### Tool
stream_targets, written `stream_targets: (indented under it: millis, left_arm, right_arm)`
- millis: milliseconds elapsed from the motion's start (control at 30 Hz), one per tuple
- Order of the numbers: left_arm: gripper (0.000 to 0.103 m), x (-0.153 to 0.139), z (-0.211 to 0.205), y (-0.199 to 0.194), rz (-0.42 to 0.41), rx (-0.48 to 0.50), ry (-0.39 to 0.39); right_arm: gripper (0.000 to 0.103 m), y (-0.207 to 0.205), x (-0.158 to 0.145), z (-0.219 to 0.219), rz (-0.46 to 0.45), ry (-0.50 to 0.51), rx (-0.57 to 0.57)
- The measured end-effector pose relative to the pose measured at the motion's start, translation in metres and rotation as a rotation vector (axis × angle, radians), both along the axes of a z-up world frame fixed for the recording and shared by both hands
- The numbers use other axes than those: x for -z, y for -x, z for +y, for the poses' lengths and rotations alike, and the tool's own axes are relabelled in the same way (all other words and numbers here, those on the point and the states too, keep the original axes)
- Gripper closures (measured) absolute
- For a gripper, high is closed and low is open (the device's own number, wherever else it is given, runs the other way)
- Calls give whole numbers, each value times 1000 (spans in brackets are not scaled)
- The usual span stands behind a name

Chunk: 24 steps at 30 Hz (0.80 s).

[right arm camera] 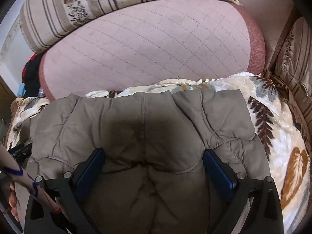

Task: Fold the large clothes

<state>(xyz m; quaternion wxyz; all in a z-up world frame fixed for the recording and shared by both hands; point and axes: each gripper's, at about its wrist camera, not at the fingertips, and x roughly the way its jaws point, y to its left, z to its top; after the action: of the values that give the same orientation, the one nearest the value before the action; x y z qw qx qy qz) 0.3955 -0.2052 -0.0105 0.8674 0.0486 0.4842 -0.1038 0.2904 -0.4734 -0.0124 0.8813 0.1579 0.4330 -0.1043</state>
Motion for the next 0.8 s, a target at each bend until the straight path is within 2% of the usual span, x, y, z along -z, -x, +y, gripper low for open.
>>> stream_targets:
  millis: [167,300,500,667,733,800]
  left_arm:
    - [8,1,3,-4,4,-7,24]
    - [8,-14,12,9,-8,0,41]
    - [8,-36,52,53,-41,-6,122]
    - [8,-12,106,78,-14,-78,98]
    - [8,-5,127,87,16,-95,130]
    - [8,-8,146,97,8,-127,130]
  right_arm:
    - [0,-8,7,-4,5,-24,13]
    - [1,7,-8,1,-18,7,36]
    - [1,68,-32,19,-94,53,13]
    - [1,124,-19,18,-94,56,33]
    - [1,143,-12,9,-83,41,55]
    - [1,164,-9,1,-77,33,87]
